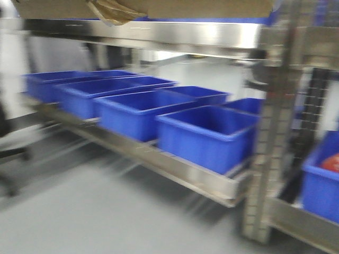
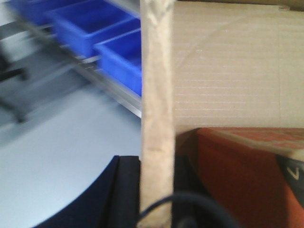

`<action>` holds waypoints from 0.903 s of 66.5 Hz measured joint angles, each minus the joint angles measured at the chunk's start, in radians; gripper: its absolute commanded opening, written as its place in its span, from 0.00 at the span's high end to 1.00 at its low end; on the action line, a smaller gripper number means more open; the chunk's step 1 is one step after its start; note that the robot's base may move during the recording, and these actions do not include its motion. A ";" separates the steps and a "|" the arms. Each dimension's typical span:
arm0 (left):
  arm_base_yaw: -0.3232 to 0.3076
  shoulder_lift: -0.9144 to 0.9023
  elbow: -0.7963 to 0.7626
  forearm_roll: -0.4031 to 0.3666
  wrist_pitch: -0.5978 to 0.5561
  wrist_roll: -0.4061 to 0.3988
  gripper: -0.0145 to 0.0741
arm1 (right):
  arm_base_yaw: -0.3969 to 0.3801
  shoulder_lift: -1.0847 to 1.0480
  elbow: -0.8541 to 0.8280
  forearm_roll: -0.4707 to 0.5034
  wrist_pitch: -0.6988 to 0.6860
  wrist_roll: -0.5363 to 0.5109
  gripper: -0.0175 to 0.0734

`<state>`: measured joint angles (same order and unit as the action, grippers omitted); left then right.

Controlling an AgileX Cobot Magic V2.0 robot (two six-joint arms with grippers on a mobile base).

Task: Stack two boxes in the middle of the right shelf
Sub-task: 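Carry the boxes with both grippers to the steel shelf with blue bins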

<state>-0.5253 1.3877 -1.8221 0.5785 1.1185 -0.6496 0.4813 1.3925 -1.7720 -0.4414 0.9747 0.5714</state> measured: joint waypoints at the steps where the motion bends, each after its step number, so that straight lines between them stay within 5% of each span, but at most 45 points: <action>1: 0.000 0.000 0.000 0.000 0.000 0.000 0.96 | 0.000 0.000 0.000 0.000 0.000 0.000 0.99; 60: 0.000 0.000 0.000 0.000 0.000 0.000 0.96 | 0.000 0.000 0.000 -0.002 0.000 0.000 0.99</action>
<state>-0.5253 1.3877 -1.8221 0.5785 1.1185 -0.6496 0.4813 1.3925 -1.7720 -0.4434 0.9747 0.5714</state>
